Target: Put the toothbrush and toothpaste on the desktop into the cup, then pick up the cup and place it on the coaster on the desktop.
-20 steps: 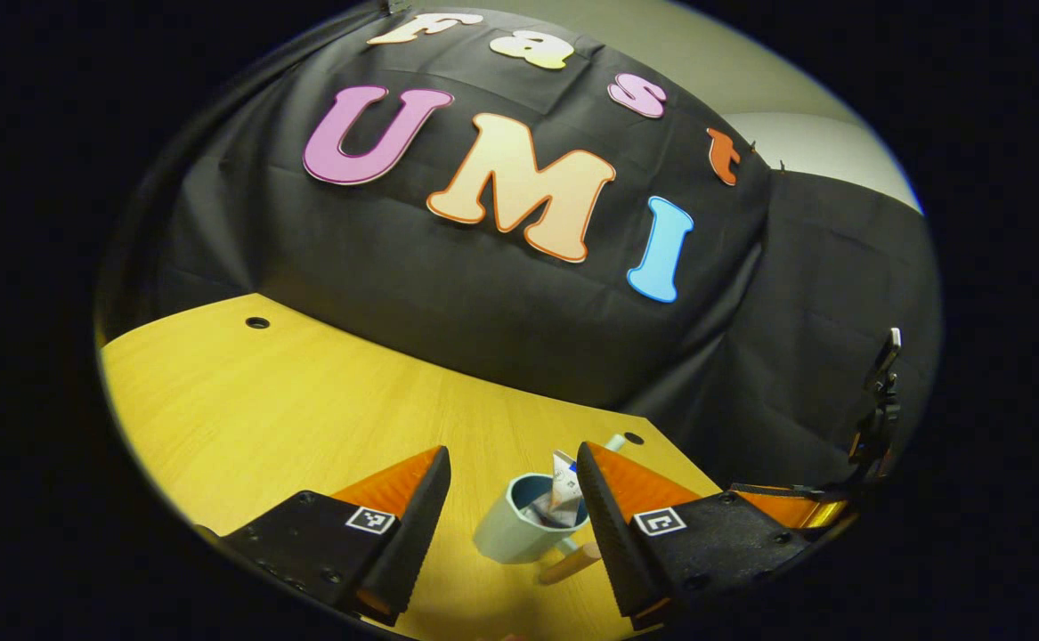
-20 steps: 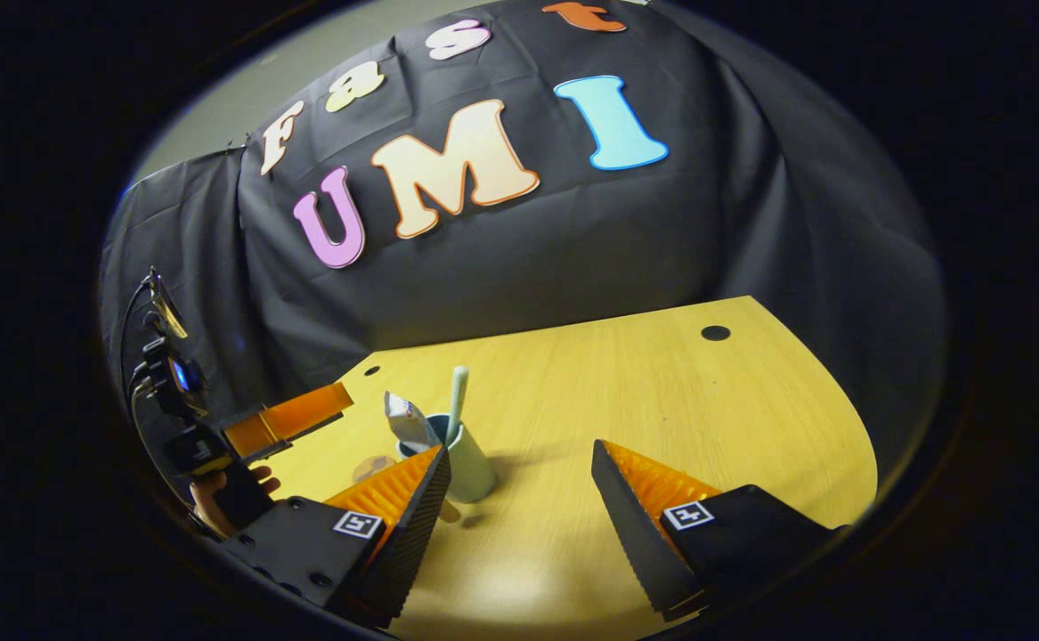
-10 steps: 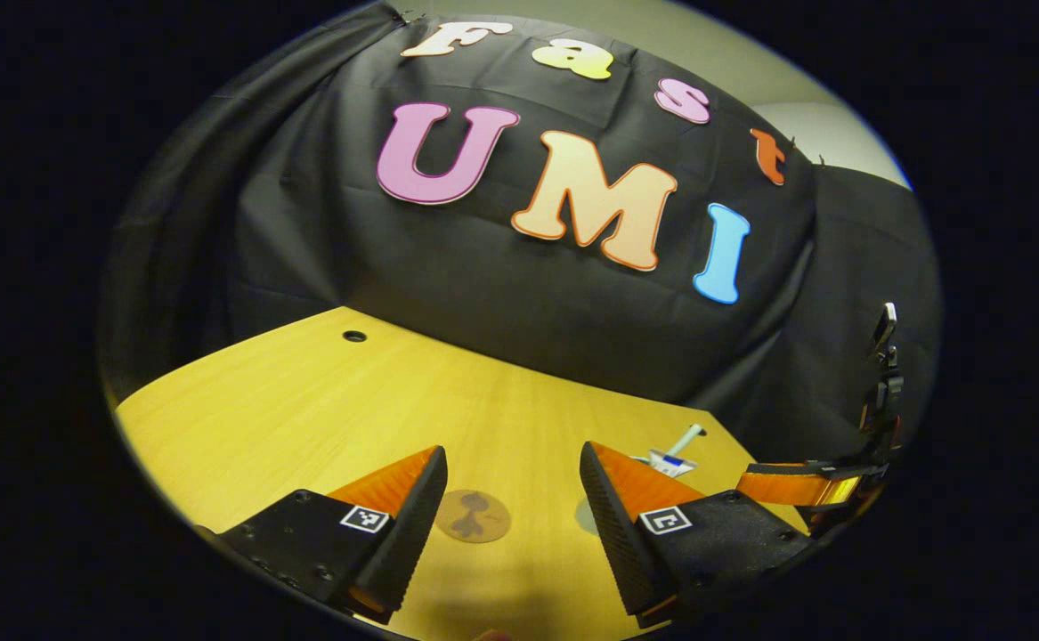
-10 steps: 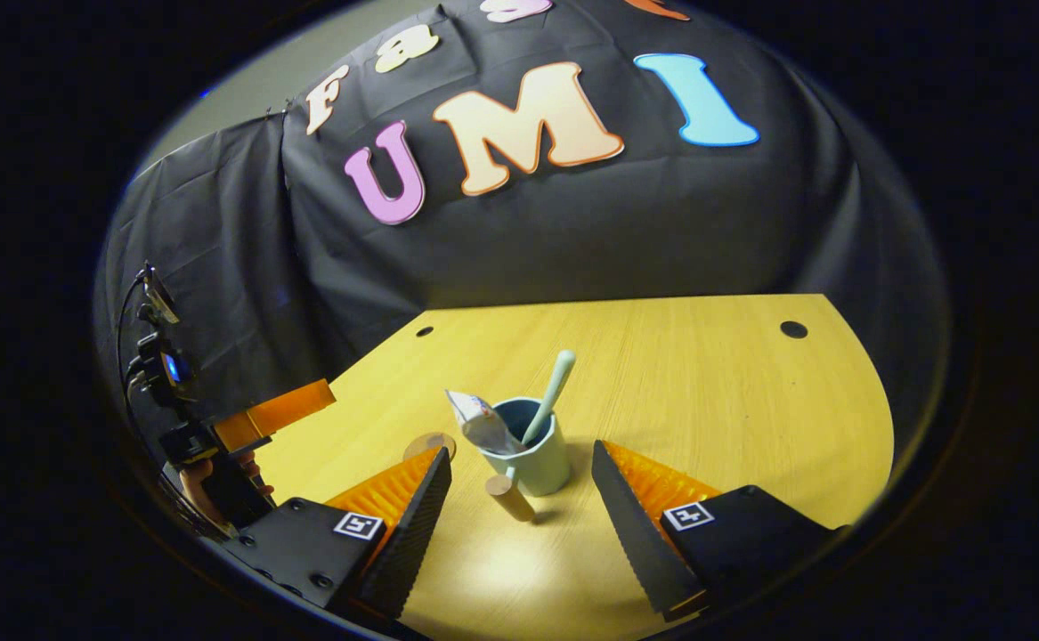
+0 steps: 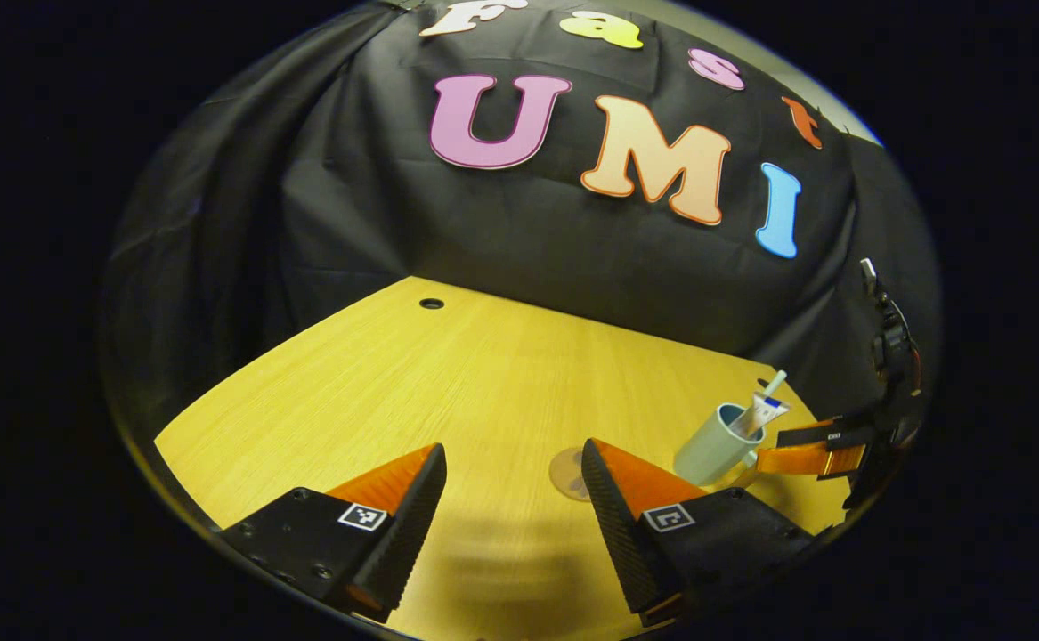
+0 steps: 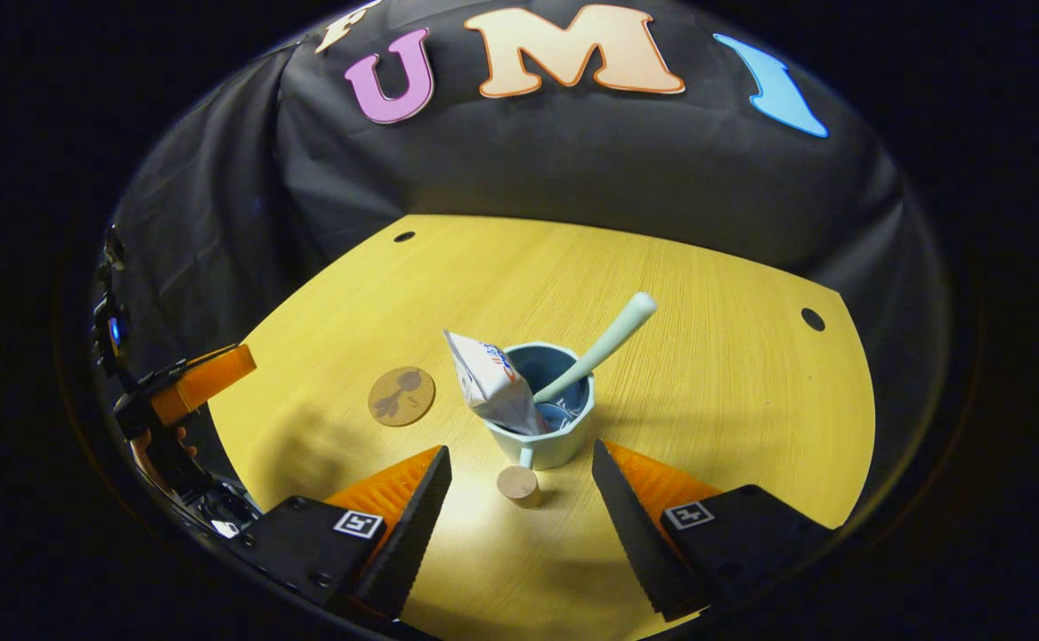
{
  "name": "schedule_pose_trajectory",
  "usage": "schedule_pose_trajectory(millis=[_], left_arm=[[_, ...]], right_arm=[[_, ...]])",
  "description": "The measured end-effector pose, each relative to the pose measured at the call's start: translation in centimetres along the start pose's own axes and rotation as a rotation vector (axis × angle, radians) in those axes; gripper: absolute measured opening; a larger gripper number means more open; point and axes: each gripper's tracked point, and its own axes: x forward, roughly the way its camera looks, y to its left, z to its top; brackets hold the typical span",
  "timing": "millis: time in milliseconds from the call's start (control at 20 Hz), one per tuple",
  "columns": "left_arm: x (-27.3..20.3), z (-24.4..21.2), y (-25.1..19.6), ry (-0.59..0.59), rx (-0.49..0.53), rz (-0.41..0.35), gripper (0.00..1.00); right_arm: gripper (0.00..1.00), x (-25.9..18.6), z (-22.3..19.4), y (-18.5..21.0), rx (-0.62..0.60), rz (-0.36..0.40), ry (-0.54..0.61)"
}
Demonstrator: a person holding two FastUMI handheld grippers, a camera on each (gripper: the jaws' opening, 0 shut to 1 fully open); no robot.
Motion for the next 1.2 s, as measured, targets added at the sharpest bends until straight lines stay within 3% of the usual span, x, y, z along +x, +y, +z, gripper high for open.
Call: schedule_pose_trajectory(millis=[150, 350, 450, 650, 800, 1150, 1200], left_arm=[[0.2, -1.2, 1.9, 0.037, -0.026, 0.023, 0.88], [0.7, -3.0, 4.4, 0.09, -0.09, 0.053, 0.89], [1.0, -3.2, 5.4, 0.097, -0.099, 0.065, 0.89], [2.1, -4.6, 6.7, 0.142, -0.158, 0.059, 0.88], [2.5, -4.0, 7.3, 0.128, -0.156, 0.069, 0.89], [3.1, -3.5, 7.4, 0.131, -0.134, 0.049, 0.88], [3.1, -3.6, 7.3, 0.136, -0.132, 0.041, 0.88]], right_arm=[[0.98, 1.2, -0.7, -0.8, -0.007, -0.06, 0.101], [0.94, 2.5, -2.0, -0.8, -0.011, -0.097, 0.231], [0.98, 3.2, -2.2, -1.0, -0.038, -0.121, 0.271], [0.83, 3.9, -2.5, -0.7, -0.038, -0.144, 0.337], [0.58, 4.0, -2.5, -1.3, -0.019, -0.173, 0.361], [0.39, 4.6, -3.5, -1.3, -0.011, -0.175, 0.419], [0.31, 4.8, -3.6, -1.4, -0.005, -0.172, 0.424]])
